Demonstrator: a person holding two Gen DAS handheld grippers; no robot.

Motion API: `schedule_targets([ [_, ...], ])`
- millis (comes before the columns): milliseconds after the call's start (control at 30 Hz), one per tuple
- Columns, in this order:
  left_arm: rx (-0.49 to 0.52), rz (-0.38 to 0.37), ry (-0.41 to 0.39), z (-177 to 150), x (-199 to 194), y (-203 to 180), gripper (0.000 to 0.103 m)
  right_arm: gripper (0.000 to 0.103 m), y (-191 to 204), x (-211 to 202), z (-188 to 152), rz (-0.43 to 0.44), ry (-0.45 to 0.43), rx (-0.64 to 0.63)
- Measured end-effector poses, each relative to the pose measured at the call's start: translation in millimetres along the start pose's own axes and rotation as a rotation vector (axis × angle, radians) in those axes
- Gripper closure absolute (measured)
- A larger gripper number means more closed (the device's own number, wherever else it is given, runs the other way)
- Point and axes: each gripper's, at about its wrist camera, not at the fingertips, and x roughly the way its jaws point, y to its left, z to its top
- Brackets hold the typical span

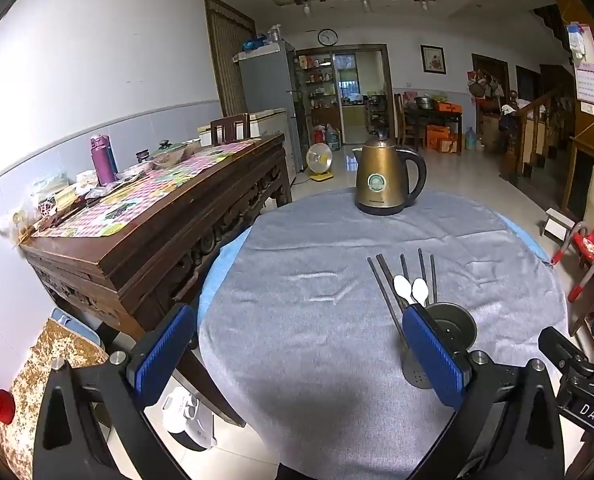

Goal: Organize utensils

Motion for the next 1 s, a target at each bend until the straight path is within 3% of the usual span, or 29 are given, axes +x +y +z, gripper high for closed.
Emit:
schedule_targets([
  [1000,0.010,-0.013,0.022,-3.9,1.3,0.0,0.000,0.000,-3.4,2.4,-3.3,-0.009,0.003,0.008],
])
